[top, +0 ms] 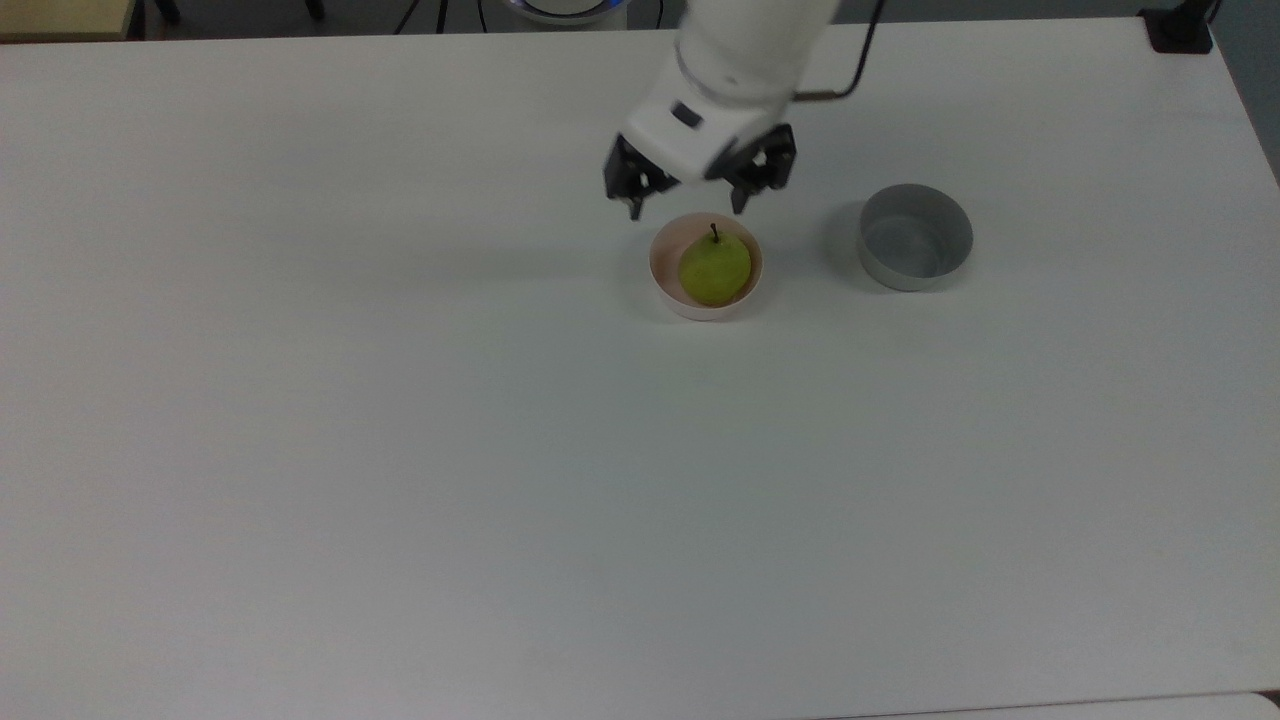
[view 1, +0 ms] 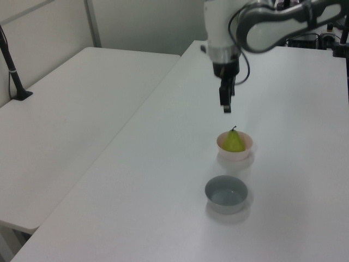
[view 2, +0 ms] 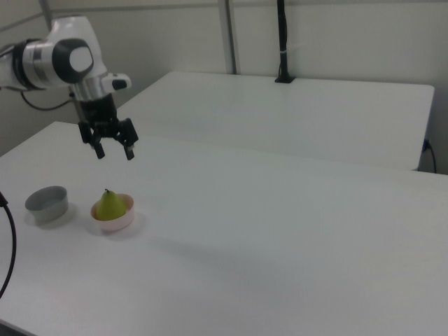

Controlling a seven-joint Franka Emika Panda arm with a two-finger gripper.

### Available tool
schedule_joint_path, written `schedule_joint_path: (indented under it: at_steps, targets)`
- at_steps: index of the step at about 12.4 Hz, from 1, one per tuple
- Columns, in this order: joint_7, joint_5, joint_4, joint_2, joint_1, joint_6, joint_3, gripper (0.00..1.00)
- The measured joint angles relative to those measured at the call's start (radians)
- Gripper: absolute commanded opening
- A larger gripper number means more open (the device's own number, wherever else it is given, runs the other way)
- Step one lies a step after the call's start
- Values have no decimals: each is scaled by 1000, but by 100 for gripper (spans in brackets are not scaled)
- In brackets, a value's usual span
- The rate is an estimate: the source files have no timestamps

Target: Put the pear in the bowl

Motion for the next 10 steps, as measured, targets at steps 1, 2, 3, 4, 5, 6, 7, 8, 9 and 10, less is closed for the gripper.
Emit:
schedule_joint_path:
  at_steps: [1, 2, 3, 4, 5, 6, 7, 8, 9, 10]
  targets:
    - [0, 0, 0, -43, -27, -25, -2, 100]
    - [-1, 0, -1, -83, -57, -48, -3, 100]
    - [-12, 0, -1, -116, -86, -79, -4, 100]
    - [-33, 0, -3, -139, -123, -116, -5, 100]
    - [-55, 0, -4, -144, -162, -131, -7, 100]
    - [-73, 0, -8, -143, -204, -133, -8, 100]
    - [-97, 5, -9, -144, -264, -133, -9, 100]
    - [-109, 17, -9, -143, -300, -133, -10, 100]
    - [-112, 24, -9, -144, -323, -133, -10, 100]
    - [-112, 26, -8, -147, -329, -133, -10, 100]
